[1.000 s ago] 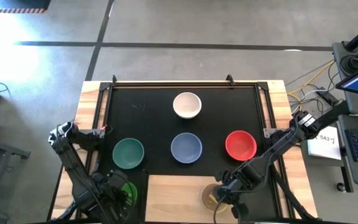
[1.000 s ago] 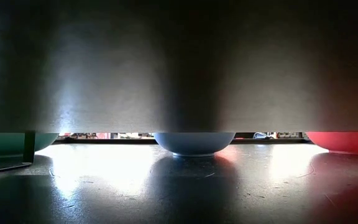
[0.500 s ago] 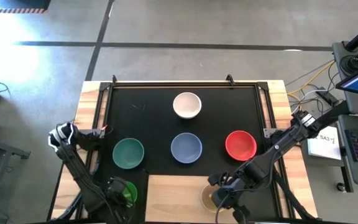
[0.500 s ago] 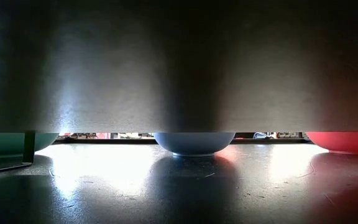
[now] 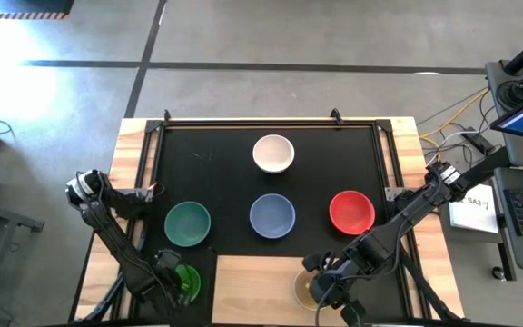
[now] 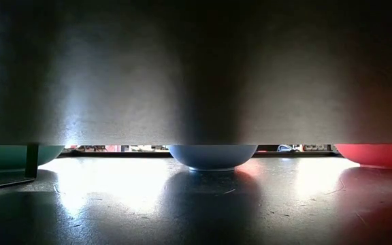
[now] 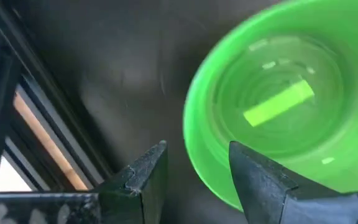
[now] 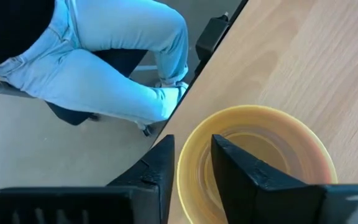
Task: Place and stack bowls onto a shelf
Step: Stack the small green bowl on top of the small yellow bowl on the shelf
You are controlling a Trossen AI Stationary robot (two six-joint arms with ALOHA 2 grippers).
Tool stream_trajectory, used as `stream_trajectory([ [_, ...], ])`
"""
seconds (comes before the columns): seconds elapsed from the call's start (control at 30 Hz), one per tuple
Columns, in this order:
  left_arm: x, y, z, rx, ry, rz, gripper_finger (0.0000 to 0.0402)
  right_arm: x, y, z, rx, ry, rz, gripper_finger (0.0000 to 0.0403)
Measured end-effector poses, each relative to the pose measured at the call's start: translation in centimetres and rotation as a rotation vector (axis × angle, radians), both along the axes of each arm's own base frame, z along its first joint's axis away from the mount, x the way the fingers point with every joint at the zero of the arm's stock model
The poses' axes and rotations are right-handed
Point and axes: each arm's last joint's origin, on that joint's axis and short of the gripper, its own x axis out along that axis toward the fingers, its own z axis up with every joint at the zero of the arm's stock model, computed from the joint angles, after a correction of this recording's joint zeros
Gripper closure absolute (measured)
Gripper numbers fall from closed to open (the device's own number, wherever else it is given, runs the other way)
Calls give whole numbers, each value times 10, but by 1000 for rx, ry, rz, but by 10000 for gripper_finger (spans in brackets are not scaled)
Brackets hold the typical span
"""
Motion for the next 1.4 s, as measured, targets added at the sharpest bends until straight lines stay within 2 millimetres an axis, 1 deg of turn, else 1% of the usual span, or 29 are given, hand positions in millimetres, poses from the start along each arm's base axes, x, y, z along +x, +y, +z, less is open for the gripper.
stream_trajectory([
  [0.13,-3,5,-8,-6,-21,20,249,0,0,0,-6,-4,8,303],
  [0.27,-3,5,-20,-34,-53,30,256,0,0,0,-11,-13,20,303],
  [0.33,-3,6,-25,-35,-66,34,271,0,0,0,-14,-16,25,303],
  [0.4,-3,7,-28,-28,-67,36,295,0,0,0,-15,-15,26,304],
  [0.57,-4,8,-28,-18,-61,42,383,-1,-1,-1,-21,-10,28,314],
  [0.6,-4,8,-28,-16,-63,43,391,-1,-1,-1,-21,-10,28,316],
  [0.73,-5,9,-27,-7,-62,43,395,-1,-1,-1,-21,-9,28,327],
  [0.9,-10,17,-17,23,-50,57,400,-1,-1,-1,-21,-8,27,334],
  [1.0,-15,27,-4,52,-87,84,401,-1,-1,-1,-21,-7,25,334],
  [1.2,-28,52,23,164,-163,140,401,-1,-1,-1,-17,-1,18,330],
  [1.4,-32,68,35,240,-206,146,401,-1,-1,-1,-8,13,-1,325],
])
